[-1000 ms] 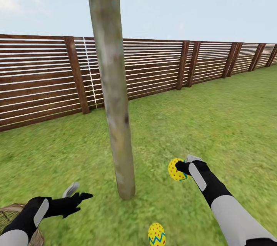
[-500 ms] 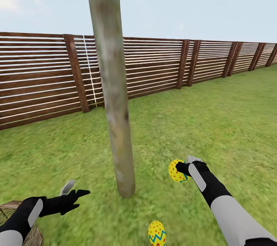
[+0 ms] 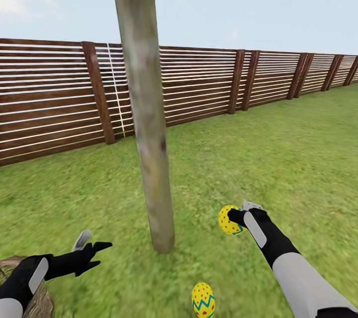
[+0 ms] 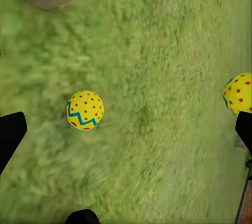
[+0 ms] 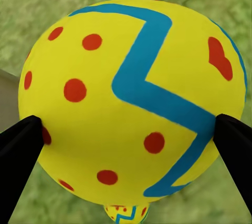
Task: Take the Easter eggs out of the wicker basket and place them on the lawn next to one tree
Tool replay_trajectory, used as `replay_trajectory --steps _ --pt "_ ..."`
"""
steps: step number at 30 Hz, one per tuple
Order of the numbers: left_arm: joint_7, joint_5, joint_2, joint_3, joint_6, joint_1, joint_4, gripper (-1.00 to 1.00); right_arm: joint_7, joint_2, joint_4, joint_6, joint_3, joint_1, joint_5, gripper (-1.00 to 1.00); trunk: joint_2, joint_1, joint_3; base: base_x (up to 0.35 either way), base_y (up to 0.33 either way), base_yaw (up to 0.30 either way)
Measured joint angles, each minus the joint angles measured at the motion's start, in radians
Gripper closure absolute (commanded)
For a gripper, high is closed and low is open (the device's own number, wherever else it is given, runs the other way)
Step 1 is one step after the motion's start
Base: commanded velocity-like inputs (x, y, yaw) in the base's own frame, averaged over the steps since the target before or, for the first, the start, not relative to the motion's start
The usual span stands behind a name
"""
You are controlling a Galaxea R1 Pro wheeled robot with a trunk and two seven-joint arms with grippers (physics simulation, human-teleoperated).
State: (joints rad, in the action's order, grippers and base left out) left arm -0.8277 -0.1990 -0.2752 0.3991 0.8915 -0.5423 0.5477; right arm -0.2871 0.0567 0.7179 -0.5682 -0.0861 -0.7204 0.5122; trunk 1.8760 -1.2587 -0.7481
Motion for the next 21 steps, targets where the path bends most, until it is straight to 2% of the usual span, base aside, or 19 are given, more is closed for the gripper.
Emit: replay_trajectory --steps 3,6,9,14,18,21 --pt "-0.015 -0.001 -0.017 0.0 0.002 0.0 0.0 -1.0 -0.001 -0.002 -0.001 0.012 -0.001 0.0 0.002 1.0 0.021 -0.011 -0.009 0.0 0.0 0.0" --pt "-0.098 0.002 -0.034 0.0 0.008 0.0 0.0 -1.0 0.003 -0.002 -0.001 0.014 -0.001 0.0 0.012 1.0 0.042 -0.023 -0.019 0.0 0.0 0.0" --pt "-0.126 0.003 -0.05 0.0 0.009 0.0 0.0 -1.0 0.004 -0.003 -0.001 0.015 -0.001 0.0 0.01 1.0 0.063 -0.035 -0.028 0.0 0.0 0.0" --pt "-0.137 0.001 -0.063 0.0 0.01 0.0 0.0 -1.0 0.004 -0.002 -0.001 0.016 -0.001 0.0 0.009 1.0 0.098 -0.054 -0.044 0.0 0.0 0.0" --pt "-0.186 0.002 -0.066 -0.002 0.009 0.0 0.0 -1.0 0.004 -0.005 -0.001 0.016 0.0 0.0 0.006 1.0 0.126 -0.069 -0.056 0.0 0.0 0.0" --pt "-0.197 0.002 -0.066 -0.002 0.009 0.0 0.0 -1.0 0.004 -0.014 -0.001 0.017 -0.001 0.0 0.004 1.0 0.147 -0.081 -0.066 0.0 0.0 0.0"
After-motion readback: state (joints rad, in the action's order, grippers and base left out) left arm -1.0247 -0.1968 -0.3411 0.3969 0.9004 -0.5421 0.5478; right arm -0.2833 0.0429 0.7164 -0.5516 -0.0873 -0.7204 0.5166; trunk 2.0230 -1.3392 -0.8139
